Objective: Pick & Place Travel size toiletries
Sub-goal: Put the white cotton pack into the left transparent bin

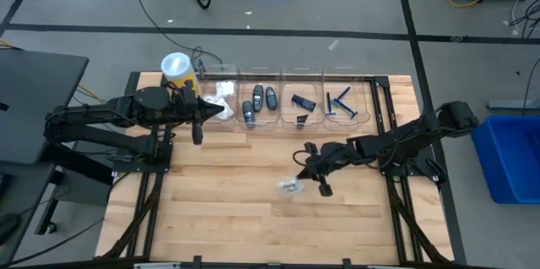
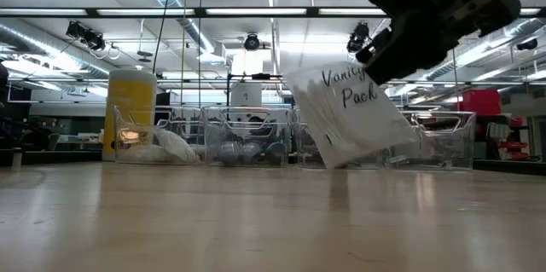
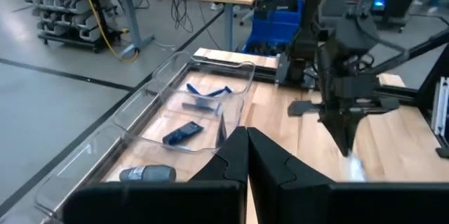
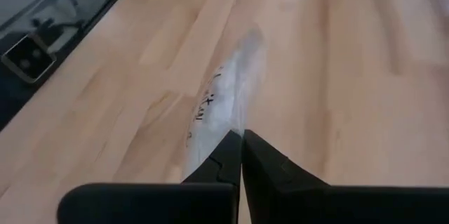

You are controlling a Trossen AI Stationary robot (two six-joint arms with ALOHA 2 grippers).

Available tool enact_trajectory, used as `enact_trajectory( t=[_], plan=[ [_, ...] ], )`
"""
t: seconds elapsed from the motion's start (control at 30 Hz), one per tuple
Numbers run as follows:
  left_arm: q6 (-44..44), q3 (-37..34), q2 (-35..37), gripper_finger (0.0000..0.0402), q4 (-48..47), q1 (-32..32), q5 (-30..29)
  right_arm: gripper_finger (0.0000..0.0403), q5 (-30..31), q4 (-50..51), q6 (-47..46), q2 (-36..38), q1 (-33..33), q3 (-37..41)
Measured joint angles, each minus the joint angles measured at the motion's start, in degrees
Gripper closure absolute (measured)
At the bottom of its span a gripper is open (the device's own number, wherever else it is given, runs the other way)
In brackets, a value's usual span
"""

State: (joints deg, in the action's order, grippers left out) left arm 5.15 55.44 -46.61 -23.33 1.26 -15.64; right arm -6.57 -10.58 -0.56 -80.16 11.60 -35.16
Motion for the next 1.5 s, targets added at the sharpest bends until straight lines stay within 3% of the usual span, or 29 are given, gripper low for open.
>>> enact_trajectory(
  t=[0.3, 0.93, 1.5],
  plan=[
    [0.0, 0.0, -0.02, 0.0397, -0.2, 0.02, 0.82, 0.0394, 5.42, 0.07, 3.6, 4.58, -0.6, -1.26],
    [0.24, 0.0, -0.02, 0.0393, 0.25, 0.02, 2.49, 0.0395, 12.44, -0.01, 15.23, 5.34, -4.93, -14.11],
    [0.17, -0.04, -0.35, 0.0395, 1.95, 0.0, 4.84, 0.0395, 17.9, -5.28, 16.54, 5.31, -5.64, -15.06]
  ],
)
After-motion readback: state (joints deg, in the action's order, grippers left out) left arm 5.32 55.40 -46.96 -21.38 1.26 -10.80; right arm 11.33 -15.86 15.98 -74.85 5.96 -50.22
